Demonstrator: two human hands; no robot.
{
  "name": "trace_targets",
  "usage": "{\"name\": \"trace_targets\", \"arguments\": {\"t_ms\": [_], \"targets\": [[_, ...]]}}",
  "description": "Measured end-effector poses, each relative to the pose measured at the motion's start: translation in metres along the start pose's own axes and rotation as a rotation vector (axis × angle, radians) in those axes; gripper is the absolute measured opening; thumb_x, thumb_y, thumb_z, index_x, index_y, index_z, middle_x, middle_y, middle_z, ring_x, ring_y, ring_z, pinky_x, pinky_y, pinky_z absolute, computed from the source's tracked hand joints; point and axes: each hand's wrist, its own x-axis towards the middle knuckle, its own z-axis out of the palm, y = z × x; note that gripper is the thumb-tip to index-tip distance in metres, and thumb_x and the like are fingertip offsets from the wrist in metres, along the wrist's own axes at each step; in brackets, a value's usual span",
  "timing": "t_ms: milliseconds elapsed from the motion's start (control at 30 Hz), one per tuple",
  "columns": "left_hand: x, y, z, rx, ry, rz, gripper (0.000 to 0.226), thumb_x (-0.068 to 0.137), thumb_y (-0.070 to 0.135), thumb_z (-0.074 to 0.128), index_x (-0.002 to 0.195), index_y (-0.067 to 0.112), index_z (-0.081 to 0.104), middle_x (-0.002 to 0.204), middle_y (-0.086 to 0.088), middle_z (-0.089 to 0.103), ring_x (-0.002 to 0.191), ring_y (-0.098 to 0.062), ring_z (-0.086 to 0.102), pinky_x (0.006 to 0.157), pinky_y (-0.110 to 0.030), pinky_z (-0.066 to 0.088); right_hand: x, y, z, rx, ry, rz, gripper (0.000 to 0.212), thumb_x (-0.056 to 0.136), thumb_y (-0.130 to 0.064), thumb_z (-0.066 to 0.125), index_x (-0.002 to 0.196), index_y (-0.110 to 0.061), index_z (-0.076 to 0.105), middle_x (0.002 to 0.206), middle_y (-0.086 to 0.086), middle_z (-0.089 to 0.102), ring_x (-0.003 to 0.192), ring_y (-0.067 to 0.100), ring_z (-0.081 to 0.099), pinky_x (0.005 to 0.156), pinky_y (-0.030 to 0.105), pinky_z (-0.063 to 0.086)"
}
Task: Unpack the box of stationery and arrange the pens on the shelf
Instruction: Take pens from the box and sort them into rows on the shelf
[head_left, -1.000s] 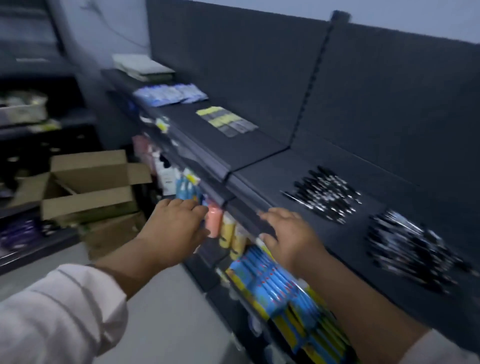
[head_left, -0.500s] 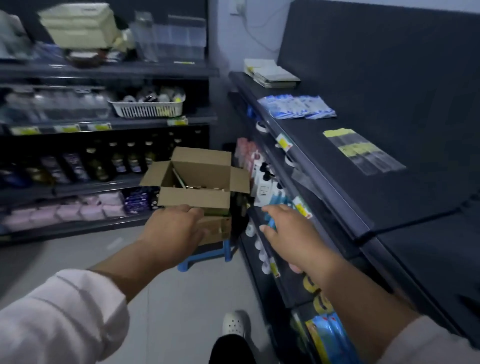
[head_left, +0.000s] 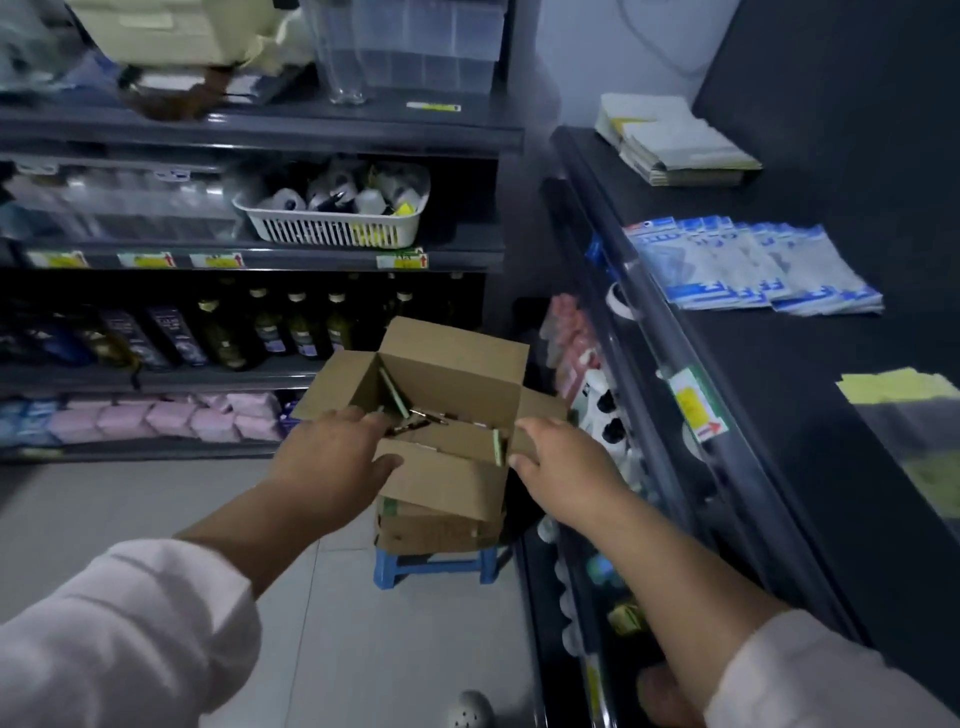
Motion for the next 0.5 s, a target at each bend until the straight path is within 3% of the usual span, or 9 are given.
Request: {"name": "trace_targets", "arguments": {"t_ms": [333,500], "targets": [[0.144,-0.056,0.054,0.000,-0.180,-0.018,0.036,0.090,0.040,0.051,0.120,0.022,0.052,0.112,-0.005,0.057,0.103,-0.025,0.052,0.084,-0.035,0.045,0.148,0.003,0.036,0.054,-0.130,0.077,0.046,0.095,-0.034,0.052,0.138,-0.020,0.043,0.134,0.005,0.050,0.114,0.023,0.053,0.092,0.033,0.047],[0.215,-0.082,0.101,-0.018,-0.294,0.027,0.045,0.087,0.039,0.057,0.127,0.020,0.050,0.123,-0.007,0.055,0.112,-0.027,0.051,0.088,-0.034,0.044,0.208,0.007,0.076,0.077,-0.222,0.152,0.047,0.092,-0.031,0.058,0.137,-0.021,0.045,0.128,0.005,0.056,0.112,0.022,0.055,0.090,0.034,0.048]]}}
